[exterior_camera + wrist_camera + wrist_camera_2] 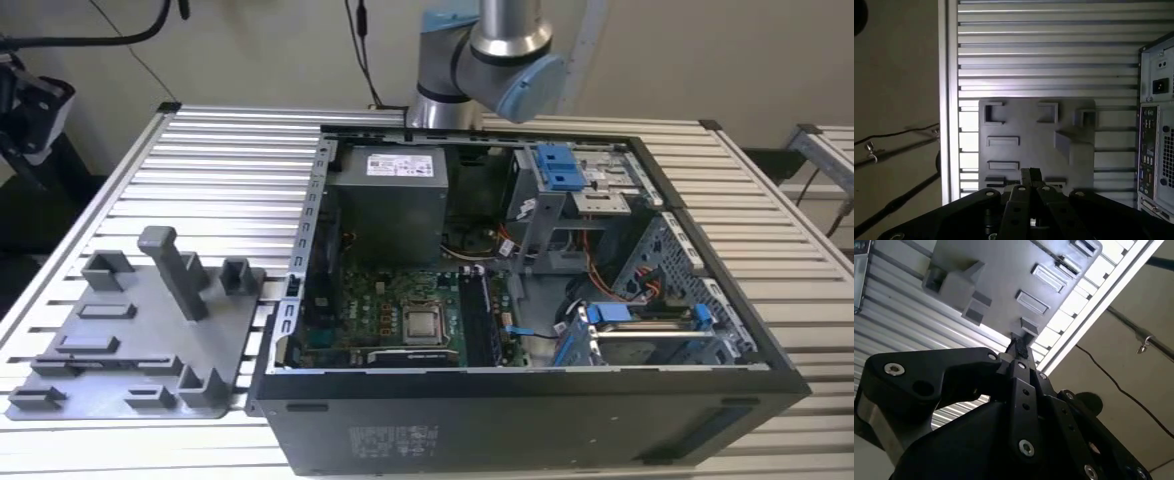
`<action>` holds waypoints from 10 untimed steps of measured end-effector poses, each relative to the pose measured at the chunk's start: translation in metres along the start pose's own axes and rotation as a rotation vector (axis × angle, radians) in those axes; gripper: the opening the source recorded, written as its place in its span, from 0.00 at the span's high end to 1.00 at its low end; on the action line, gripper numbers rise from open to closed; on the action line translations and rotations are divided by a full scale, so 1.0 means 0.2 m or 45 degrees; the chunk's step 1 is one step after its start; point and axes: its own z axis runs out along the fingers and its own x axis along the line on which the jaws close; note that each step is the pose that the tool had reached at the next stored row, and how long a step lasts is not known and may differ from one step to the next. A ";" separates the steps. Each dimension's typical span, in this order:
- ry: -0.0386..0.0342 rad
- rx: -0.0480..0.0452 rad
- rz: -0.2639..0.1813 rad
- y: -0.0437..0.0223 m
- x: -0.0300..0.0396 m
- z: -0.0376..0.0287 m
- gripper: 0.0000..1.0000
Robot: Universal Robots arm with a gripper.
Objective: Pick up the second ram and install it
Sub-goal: 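Reach for the second ram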
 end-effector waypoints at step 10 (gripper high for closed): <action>0.0015 0.000 -0.025 -0.088 -0.004 0.001 0.89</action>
